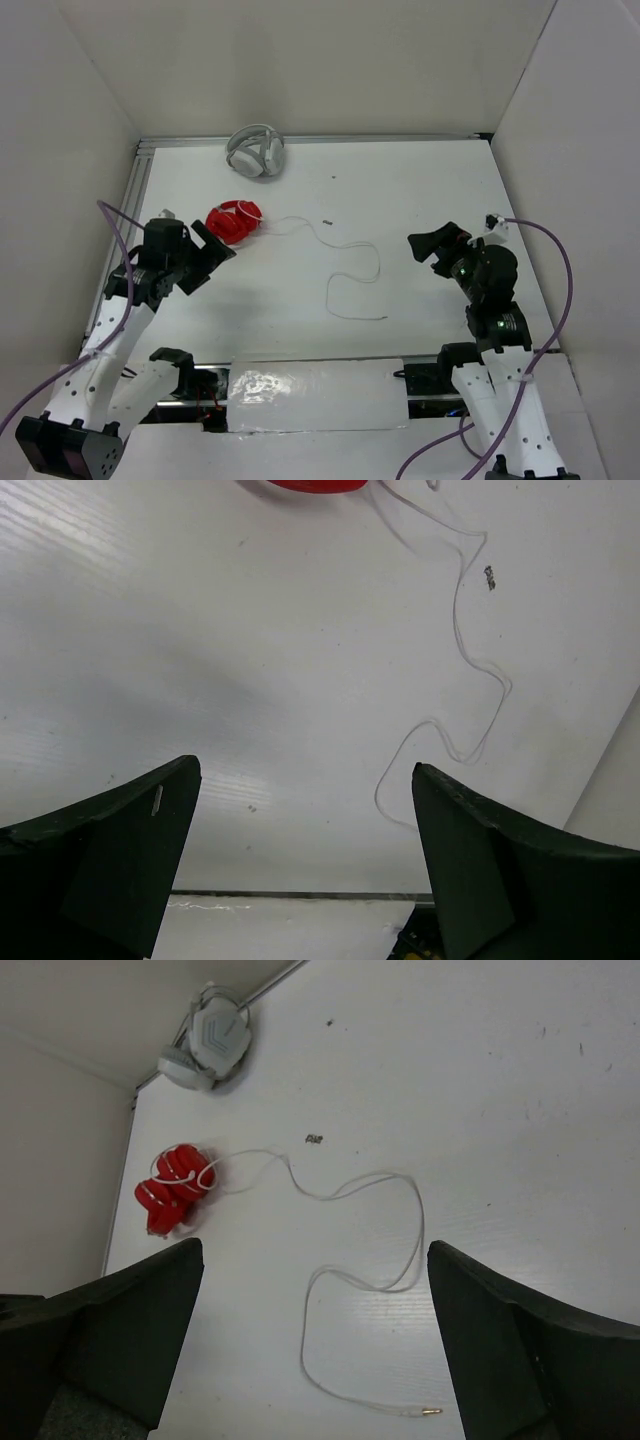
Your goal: Wrap the headphones
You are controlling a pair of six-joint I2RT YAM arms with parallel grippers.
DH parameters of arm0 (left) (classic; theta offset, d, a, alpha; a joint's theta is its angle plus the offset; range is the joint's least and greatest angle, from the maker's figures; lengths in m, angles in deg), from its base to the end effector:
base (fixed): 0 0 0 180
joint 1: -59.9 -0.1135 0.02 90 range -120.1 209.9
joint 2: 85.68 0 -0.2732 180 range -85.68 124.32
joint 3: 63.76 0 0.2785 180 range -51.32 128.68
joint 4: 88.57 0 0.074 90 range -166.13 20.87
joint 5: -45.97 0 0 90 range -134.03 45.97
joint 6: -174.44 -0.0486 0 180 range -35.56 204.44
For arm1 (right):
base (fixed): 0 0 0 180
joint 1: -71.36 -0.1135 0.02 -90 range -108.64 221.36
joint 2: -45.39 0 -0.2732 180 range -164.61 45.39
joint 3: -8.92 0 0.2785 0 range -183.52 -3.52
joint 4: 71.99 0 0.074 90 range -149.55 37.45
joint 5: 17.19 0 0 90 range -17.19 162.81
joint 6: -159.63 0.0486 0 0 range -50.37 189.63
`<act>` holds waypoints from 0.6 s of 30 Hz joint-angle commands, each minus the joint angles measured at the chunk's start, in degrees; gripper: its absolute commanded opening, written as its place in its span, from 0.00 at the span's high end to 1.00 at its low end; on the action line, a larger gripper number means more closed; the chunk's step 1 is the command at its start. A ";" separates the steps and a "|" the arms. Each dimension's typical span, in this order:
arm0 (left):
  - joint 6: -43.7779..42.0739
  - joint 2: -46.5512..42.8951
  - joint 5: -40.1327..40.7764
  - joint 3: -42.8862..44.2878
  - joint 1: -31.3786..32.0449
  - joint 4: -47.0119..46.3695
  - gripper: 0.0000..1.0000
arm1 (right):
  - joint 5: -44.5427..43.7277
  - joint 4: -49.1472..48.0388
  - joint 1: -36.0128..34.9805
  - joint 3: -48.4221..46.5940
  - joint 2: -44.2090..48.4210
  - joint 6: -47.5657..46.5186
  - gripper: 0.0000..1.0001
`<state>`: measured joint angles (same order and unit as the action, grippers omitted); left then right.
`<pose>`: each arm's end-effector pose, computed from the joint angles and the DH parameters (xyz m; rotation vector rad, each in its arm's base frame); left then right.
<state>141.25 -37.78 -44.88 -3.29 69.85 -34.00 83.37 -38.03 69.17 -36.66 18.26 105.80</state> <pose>0.1966 -0.0352 0.2948 -0.9401 2.1891 -0.5984 0.1579 0.0150 0.2937 0.4231 1.8367 0.6337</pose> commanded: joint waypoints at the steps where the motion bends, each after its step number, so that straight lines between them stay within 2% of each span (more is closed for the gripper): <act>1: 1.28 -1.49 2.69 1.80 0.24 0.59 0.01 | 0.86 0.55 0.18 -2.63 0.42 -1.80 0.00; 3: 0.58 -1.23 2.77 1.10 0.15 -0.90 0.01 | -2.37 0.02 0.18 -1.93 2.69 0.48 0.00; 6: -0.56 1.48 2.69 0.57 -0.20 -3.19 0.01 | -3.01 -3.49 0.18 0.97 5.59 -1.26 0.00; 9: -0.22 7.61 3.30 3.02 -3.00 -2.23 0.01 | -4.31 -6.75 0.18 5.54 9.38 0.21 0.00; 11: -0.47 10.62 1.73 4.26 -7.39 -3.09 0.01 | -5.12 -7.89 0.26 6.07 9.82 0.58 0.00; 12: -1.52 13.42 0.07 4.35 -11.58 -4.15 0.01 | -4.86 -7.81 0.18 5.12 9.30 0.31 0.00; 14: -3.81 15.90 -6.17 4.09 -14.51 -8.18 0.01 | -3.46 -5.88 0.26 3.10 5.79 0.49 0.00; 16: -3.21 19.67 -7.59 4.52 -17.77 -9.69 0.01 | 0.14 -4.39 0.26 0.37 0.63 -2.13 0.00; 18: -2.07 23.63 -7.86 5.31 -19.09 -11.45 0.02 | -0.02 -3.93 0.26 -0.78 -3.34 -1.80 0.00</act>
<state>139.90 -17.41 -48.70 -0.78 52.45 -40.69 81.41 -40.89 69.17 -33.95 19.72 105.58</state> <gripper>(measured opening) 0.984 0.994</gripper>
